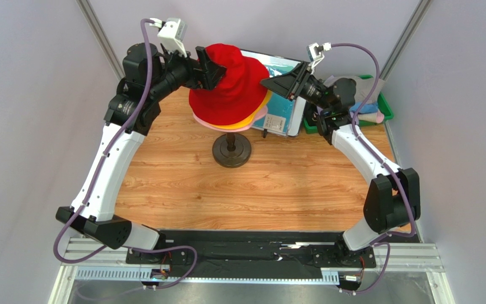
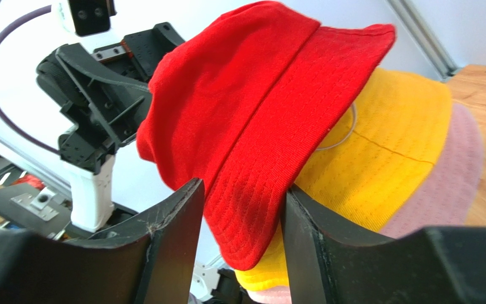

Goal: Stack the hats
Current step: Stack the hat on the hat.

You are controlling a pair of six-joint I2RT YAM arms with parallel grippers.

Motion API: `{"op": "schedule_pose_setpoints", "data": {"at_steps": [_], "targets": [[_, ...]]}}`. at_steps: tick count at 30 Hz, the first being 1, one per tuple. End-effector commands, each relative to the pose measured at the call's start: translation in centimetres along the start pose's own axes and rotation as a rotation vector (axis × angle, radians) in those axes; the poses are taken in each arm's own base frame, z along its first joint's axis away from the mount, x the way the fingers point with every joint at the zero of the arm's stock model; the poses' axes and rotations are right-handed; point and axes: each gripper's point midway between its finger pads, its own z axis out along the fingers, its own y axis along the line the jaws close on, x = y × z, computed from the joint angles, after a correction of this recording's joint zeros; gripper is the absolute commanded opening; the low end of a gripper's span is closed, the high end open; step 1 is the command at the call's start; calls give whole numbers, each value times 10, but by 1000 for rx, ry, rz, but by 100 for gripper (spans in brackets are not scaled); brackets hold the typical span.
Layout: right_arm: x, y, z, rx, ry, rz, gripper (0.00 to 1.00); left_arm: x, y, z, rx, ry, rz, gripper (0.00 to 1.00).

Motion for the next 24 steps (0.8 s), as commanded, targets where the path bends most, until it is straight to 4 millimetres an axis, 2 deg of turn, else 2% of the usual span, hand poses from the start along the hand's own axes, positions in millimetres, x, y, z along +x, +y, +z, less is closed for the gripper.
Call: {"op": "schedule_pose_setpoints", "data": {"at_steps": [1, 6, 7, 9, 12, 13, 16, 18, 19, 21, 22, 24], "targets": [[11, 39, 6, -132, 26, -28, 51, -10, -6, -3, 22, -35, 13, 94], [23, 36, 11, -169, 28, 29, 49, -5, -4, -3, 16, -27, 9, 94], [22, 43, 10, -200, 19, 35, 49, -6, -4, -3, 15, -29, 11, 94], [24, 44, 9, -213, 5, 51, 50, -5, -3, -3, 15, -27, 12, 94], [29, 40, 15, -184, 20, 45, 55, -4, -4, -3, 21, -26, 8, 94], [32, 33, 17, -149, 29, 58, 56, -3, -5, -2, 27, -24, 3, 94], [37, 32, 21, -131, 32, 43, 54, -4, -7, -3, 32, -27, 0, 94], [39, 29, 22, -120, 33, 50, 45, -4, -7, -4, 31, -29, 2, 94], [40, 26, 23, -110, 32, 56, 27, -4, -7, -4, 31, -29, 2, 94], [44, 16, 22, -69, 38, 72, 0, -3, -7, -5, 31, -29, 2, 94], [43, 14, 21, -50, 22, 69, 0, -4, -7, -7, 31, -32, 4, 94], [54, -8, 13, 31, 17, 80, 0, -6, -7, -9, 24, -39, 8, 94]]}}
